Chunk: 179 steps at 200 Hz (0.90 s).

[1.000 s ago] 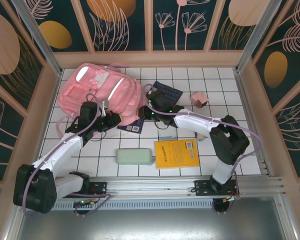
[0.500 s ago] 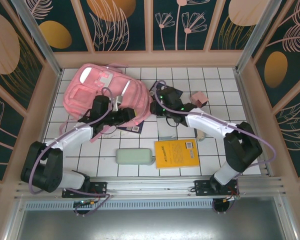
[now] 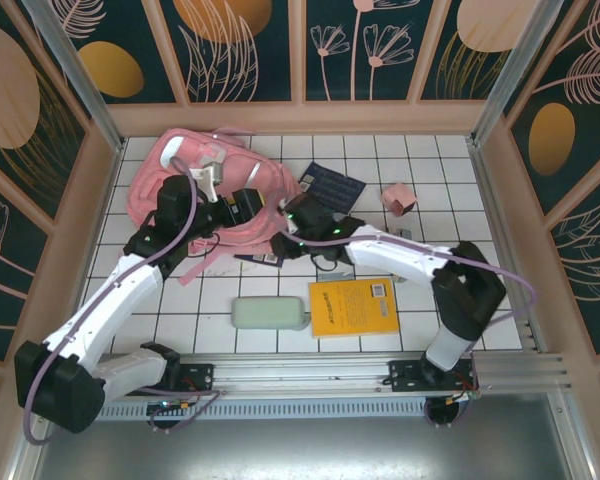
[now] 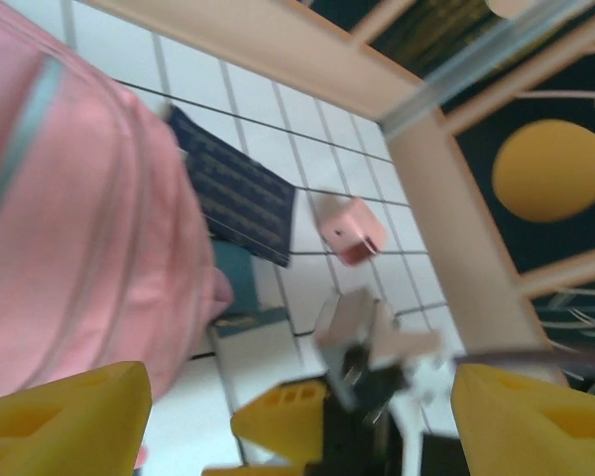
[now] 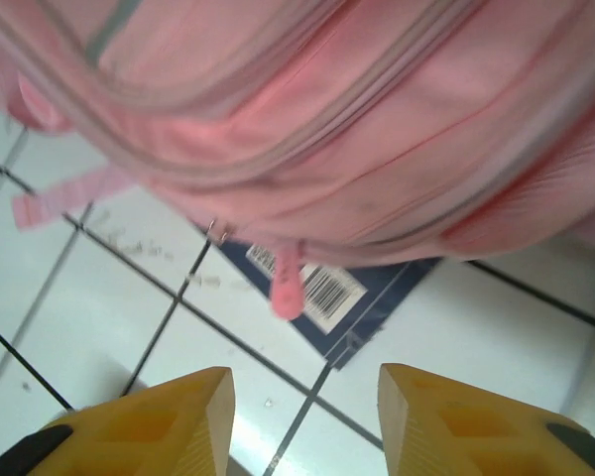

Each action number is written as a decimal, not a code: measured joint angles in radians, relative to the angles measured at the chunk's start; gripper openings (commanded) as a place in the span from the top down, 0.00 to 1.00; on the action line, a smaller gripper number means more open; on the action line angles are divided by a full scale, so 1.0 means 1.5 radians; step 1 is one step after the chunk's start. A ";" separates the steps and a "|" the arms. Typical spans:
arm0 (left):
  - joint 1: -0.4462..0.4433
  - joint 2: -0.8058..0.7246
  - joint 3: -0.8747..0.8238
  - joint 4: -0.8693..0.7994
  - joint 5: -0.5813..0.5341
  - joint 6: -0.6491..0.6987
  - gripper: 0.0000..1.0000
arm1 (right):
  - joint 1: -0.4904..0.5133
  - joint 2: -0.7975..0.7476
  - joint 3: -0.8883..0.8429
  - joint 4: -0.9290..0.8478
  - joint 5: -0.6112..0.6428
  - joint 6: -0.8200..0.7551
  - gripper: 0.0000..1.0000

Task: Pack the student bag
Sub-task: Unzip the student bag at the top-left of the table.

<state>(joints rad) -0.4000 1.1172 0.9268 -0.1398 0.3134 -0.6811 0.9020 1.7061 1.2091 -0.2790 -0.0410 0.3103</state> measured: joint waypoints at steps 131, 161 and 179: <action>0.007 -0.034 -0.051 -0.069 -0.133 -0.015 0.18 | -0.021 0.188 0.180 -0.081 -0.061 -0.007 0.69; 0.020 -0.054 -0.052 -0.075 -0.153 -0.038 0.02 | -0.032 0.198 0.183 -0.082 -0.081 0.006 0.92; 0.032 -0.072 -0.058 -0.076 -0.164 -0.059 0.01 | -0.036 0.199 0.183 -0.081 -0.097 0.009 1.00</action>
<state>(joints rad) -0.3527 1.0096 0.8398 -0.2531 0.0677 -0.7692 0.8478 2.0041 1.4830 -0.4004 -0.1860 0.3237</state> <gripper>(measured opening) 0.983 0.044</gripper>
